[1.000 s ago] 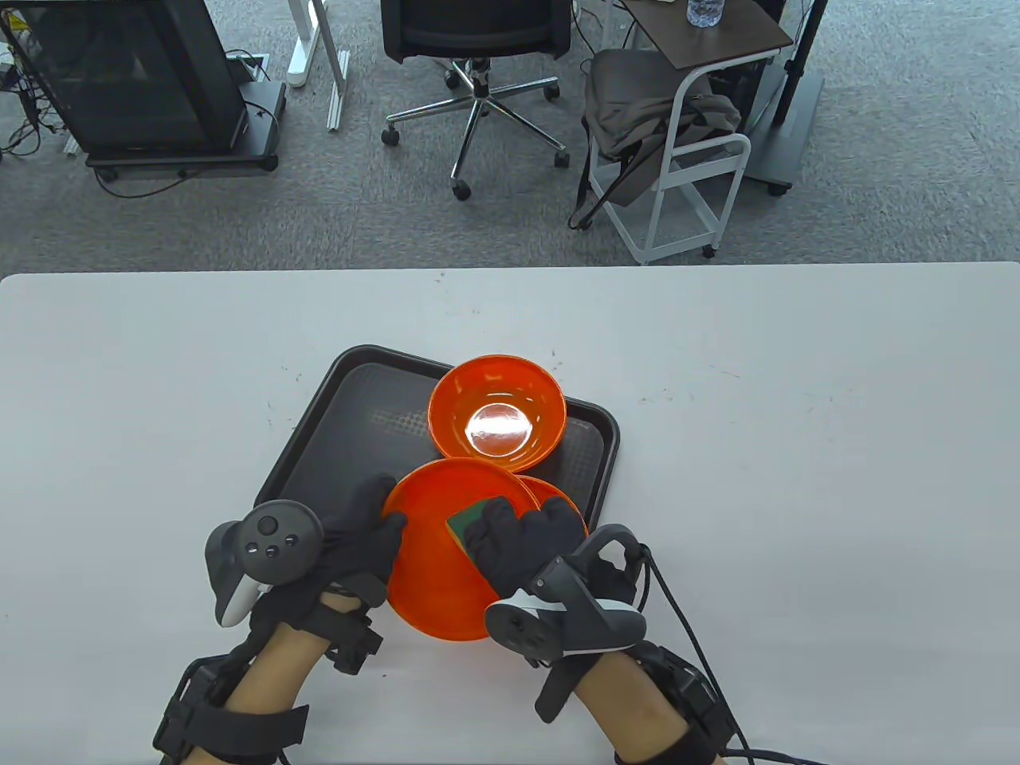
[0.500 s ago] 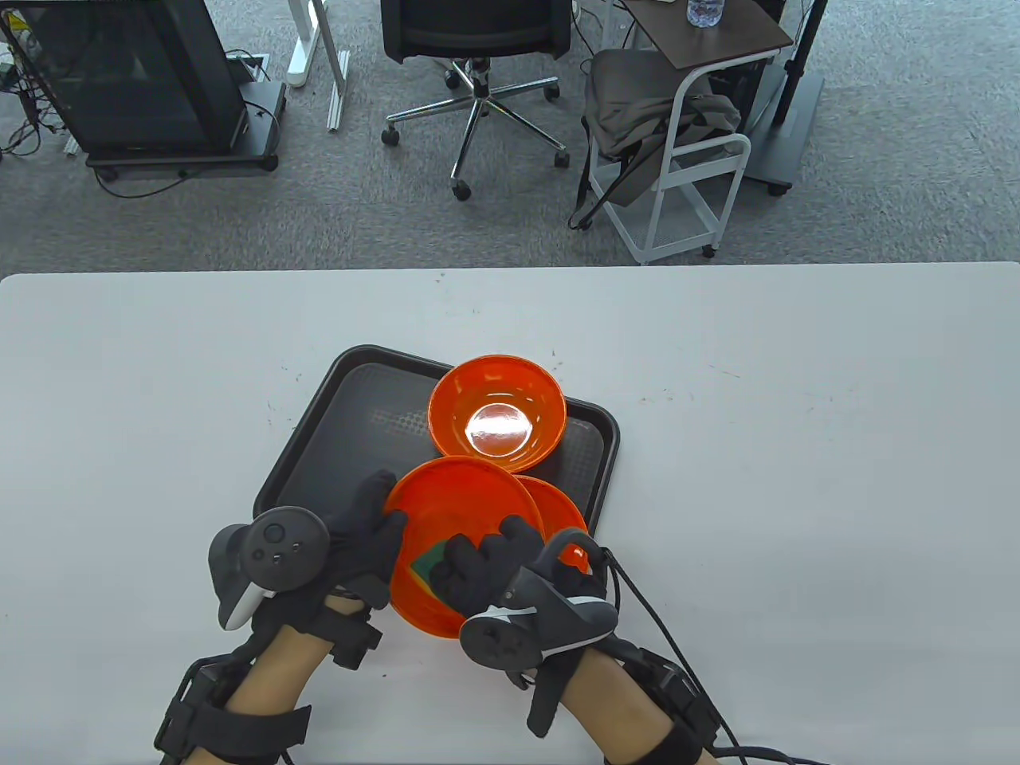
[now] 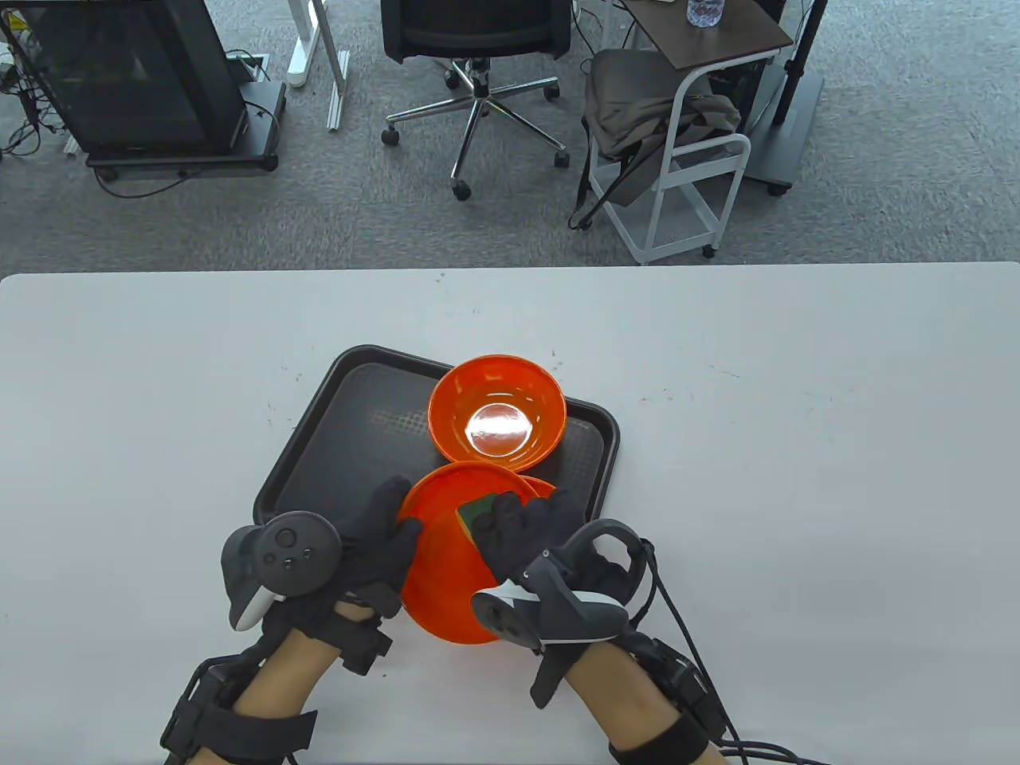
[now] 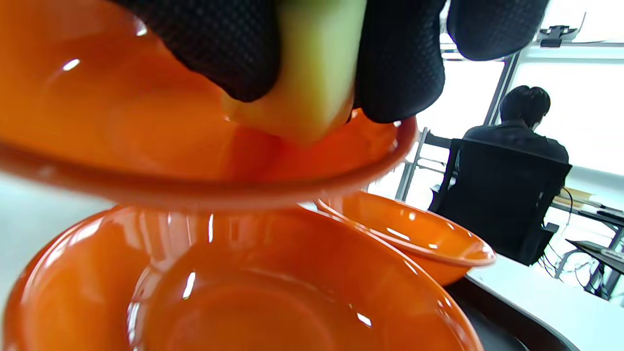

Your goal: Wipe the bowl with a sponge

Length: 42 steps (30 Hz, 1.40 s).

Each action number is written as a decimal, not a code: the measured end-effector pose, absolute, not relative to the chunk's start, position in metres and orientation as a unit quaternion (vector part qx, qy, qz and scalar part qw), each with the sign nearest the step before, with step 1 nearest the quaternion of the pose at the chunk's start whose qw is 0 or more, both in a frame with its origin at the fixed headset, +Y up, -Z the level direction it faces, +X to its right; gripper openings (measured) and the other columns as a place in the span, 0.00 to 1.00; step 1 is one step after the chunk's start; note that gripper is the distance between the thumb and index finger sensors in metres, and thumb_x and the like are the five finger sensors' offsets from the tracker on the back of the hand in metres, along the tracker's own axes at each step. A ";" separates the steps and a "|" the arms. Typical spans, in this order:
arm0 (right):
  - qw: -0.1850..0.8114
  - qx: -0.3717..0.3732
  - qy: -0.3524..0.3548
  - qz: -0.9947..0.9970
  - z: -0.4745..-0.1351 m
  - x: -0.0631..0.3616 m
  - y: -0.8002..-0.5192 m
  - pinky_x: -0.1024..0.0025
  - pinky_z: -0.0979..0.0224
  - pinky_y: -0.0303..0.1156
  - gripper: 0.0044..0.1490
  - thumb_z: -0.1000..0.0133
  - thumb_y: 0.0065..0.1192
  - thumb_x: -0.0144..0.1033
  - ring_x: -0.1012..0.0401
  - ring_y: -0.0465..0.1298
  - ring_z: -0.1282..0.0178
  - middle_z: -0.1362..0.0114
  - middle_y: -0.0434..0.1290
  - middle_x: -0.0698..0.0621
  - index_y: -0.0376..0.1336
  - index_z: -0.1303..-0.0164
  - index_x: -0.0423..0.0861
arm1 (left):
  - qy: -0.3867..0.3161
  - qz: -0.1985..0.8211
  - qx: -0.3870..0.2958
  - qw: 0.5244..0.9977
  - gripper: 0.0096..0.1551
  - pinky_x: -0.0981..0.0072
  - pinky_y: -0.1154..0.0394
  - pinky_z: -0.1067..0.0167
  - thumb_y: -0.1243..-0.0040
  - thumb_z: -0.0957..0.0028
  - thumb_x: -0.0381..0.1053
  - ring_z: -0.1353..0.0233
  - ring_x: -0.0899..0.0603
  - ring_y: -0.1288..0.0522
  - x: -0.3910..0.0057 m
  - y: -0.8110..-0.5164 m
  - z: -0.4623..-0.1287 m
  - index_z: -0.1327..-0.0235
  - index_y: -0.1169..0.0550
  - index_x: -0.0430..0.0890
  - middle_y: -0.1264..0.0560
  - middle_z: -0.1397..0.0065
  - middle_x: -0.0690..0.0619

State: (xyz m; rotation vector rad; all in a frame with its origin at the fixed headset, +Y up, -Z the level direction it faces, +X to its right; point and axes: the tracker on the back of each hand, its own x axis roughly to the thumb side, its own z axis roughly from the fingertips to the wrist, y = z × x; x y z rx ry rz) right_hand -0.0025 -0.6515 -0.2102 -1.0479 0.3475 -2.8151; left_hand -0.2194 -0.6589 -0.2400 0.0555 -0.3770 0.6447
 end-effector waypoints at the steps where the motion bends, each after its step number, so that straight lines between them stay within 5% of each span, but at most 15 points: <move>1: 0.052 -0.353 0.122 -0.926 -0.209 -0.004 -0.651 0.35 0.34 0.65 0.30 0.42 0.67 0.38 0.43 0.76 0.37 0.26 0.71 0.37 0.60 0.31 0.45 | -0.187 0.316 0.027 0.930 0.33 0.66 0.16 0.77 0.39 0.45 0.58 0.81 0.58 0.19 -0.217 -0.660 -0.240 0.33 0.29 0.39 0.17 0.68 0.49; 13: -0.037 -0.481 0.102 -0.870 -0.190 -0.023 -0.648 0.35 0.34 0.66 0.30 0.43 0.67 0.38 0.44 0.77 0.38 0.27 0.72 0.37 0.60 0.31 0.45 | -0.157 0.352 0.072 0.920 0.33 0.64 0.16 0.76 0.39 0.45 0.57 0.80 0.56 0.18 -0.236 -0.660 -0.244 0.33 0.30 0.41 0.16 0.67 0.49; 24: 0.103 -0.353 -0.001 -0.930 -0.198 -0.019 -0.652 0.34 0.33 0.63 0.29 0.44 0.68 0.37 0.42 0.74 0.35 0.26 0.72 0.38 0.62 0.32 0.48 | -0.144 0.331 0.086 0.929 0.33 0.64 0.16 0.76 0.39 0.45 0.57 0.80 0.56 0.18 -0.246 -0.665 -0.252 0.33 0.30 0.40 0.17 0.67 0.48; 33: 0.148 -0.292 0.082 -0.941 -0.205 -0.009 -0.648 0.35 0.33 0.64 0.29 0.43 0.67 0.38 0.43 0.75 0.36 0.25 0.72 0.40 0.62 0.32 0.48 | -0.193 0.322 0.066 0.924 0.33 0.65 0.16 0.77 0.38 0.46 0.57 0.81 0.56 0.18 -0.229 -0.656 -0.243 0.34 0.28 0.40 0.17 0.68 0.48; 42: 0.076 -0.367 0.170 -0.911 -0.205 -0.013 -0.649 0.39 0.37 0.69 0.31 0.43 0.67 0.41 0.47 0.80 0.43 0.31 0.75 0.38 0.61 0.32 0.44 | -0.209 0.327 0.054 0.920 0.34 0.66 0.14 0.76 0.39 0.45 0.58 0.80 0.57 0.17 -0.214 -0.665 -0.240 0.33 0.29 0.40 0.16 0.67 0.49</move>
